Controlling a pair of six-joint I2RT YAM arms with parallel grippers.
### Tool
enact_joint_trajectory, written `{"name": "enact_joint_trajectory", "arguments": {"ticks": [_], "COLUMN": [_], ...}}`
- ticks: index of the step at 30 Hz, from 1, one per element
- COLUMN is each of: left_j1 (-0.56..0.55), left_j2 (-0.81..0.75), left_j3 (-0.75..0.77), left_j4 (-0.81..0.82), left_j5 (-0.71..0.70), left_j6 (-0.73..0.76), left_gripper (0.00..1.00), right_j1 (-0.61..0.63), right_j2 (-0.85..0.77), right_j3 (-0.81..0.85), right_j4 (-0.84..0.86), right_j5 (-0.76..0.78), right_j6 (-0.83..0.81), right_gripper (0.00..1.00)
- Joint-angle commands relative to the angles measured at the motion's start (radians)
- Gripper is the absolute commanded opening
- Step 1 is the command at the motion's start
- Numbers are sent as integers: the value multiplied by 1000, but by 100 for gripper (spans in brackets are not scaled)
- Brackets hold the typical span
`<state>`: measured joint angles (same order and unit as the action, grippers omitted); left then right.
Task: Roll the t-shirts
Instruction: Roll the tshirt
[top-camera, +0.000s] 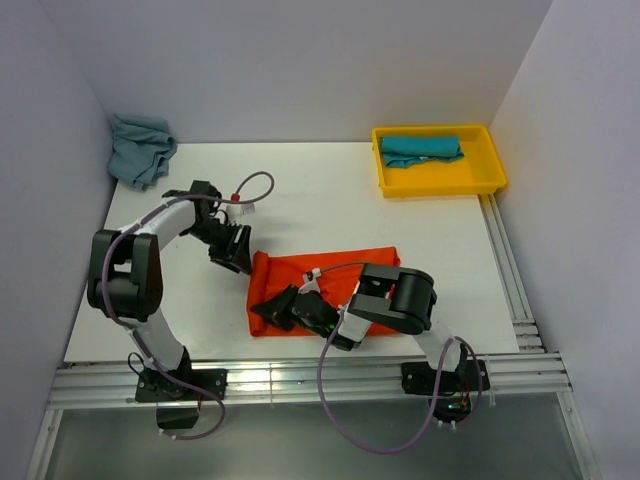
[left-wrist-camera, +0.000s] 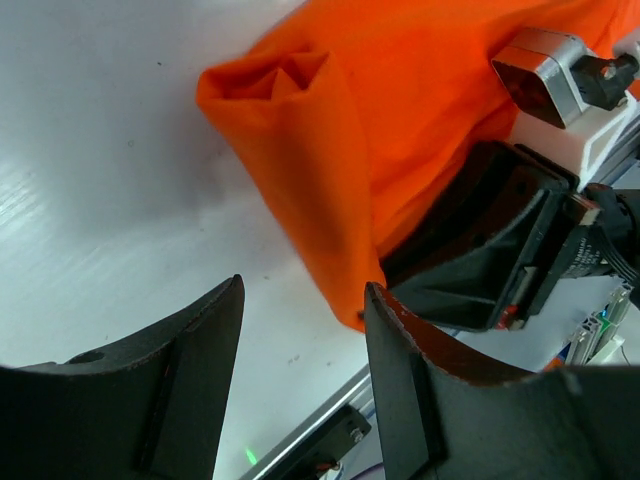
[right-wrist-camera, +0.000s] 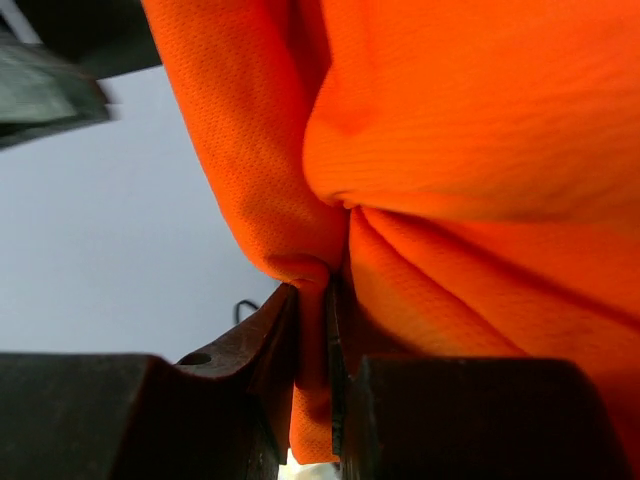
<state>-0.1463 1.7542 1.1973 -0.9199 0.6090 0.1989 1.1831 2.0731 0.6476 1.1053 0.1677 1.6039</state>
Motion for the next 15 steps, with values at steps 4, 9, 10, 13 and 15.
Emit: {"name": "enact_joint_trajectory", "arguments": {"ticks": [4, 9, 10, 13, 15], "left_j1": [-21, -59, -64, -81, -96], "left_j2": [74, 108, 108, 102, 97], "left_j3": [-59, -64, -64, -58, -51], "left_j4": [148, 205, 210, 210, 205], "left_j5": [20, 9, 9, -17, -50], "left_j6": [-13, -59, -67, -95, -116], "left_gripper": [57, 54, 53, 45, 36], "right_j1": [-2, 0, 0, -2, 0], "right_j2": [81, 68, 67, 45, 9], "right_j3": [-23, -34, -34, -35, -32], "right_j4": [312, 277, 266, 196, 101], "right_j5": [-34, -42, -45, -53, -51], "right_j6": [102, 100, 99, 96, 77], "right_gripper": [8, 8, 9, 18, 25]}}
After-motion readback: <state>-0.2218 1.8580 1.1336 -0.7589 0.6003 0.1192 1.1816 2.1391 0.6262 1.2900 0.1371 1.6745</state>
